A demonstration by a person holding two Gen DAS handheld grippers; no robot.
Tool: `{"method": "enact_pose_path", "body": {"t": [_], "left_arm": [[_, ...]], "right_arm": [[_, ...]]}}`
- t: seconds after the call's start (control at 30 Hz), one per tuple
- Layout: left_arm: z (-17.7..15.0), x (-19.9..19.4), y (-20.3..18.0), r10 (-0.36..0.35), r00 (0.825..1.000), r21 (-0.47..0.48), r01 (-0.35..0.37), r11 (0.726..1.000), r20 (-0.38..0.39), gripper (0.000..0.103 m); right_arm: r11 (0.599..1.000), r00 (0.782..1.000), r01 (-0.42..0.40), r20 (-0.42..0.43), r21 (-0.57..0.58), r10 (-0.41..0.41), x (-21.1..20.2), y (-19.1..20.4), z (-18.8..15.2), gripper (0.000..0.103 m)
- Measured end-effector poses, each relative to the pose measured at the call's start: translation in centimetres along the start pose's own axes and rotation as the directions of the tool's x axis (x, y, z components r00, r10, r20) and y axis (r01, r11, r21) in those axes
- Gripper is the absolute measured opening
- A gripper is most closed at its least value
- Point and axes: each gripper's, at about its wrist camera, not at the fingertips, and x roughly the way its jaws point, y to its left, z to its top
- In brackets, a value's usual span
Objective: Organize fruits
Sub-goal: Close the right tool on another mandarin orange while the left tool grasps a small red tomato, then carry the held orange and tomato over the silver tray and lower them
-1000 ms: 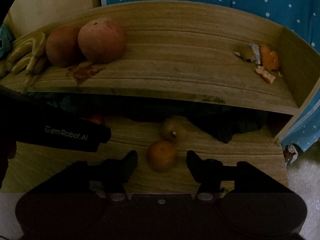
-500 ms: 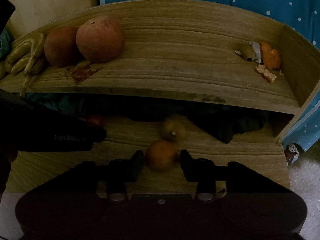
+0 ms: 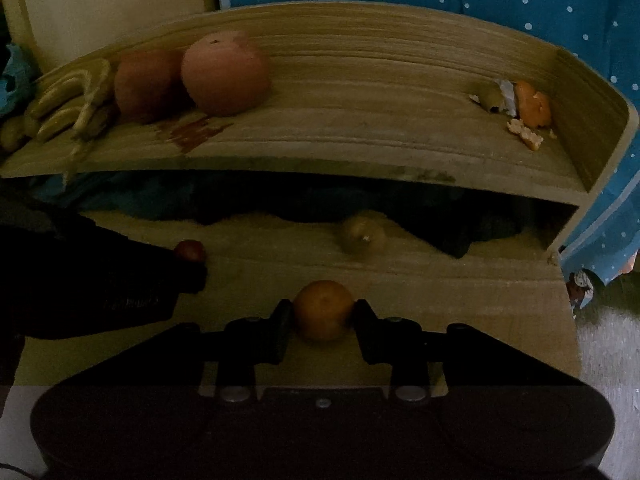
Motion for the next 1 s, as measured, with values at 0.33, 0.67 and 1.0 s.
{"method": "enact_pose_path", "body": {"t": [0.33,0.67,1.0], "left_arm": [[-3.7,-2.8,2.6,-0.041,0.999,0.030,0.040,0.999,0.010,0.024],[-6.2,-7.4,5.8,-0.118,0.992,0.098,0.113,0.989,0.044,0.024],[-9.9,-11.9,8.6,-0.221,0.974,0.277,0.197,0.940,0.057,0.024]], "right_arm": [[0.999,0.999,0.032,0.018,0.036,-0.032,-3.5,4.2,-2.7,0.035],[0.991,0.993,0.098,0.057,0.096,-0.104,-7.8,10.4,-4.6,0.035],[0.948,0.970,0.209,0.070,0.239,-0.232,-12.4,17.6,-8.3,0.035]]}}
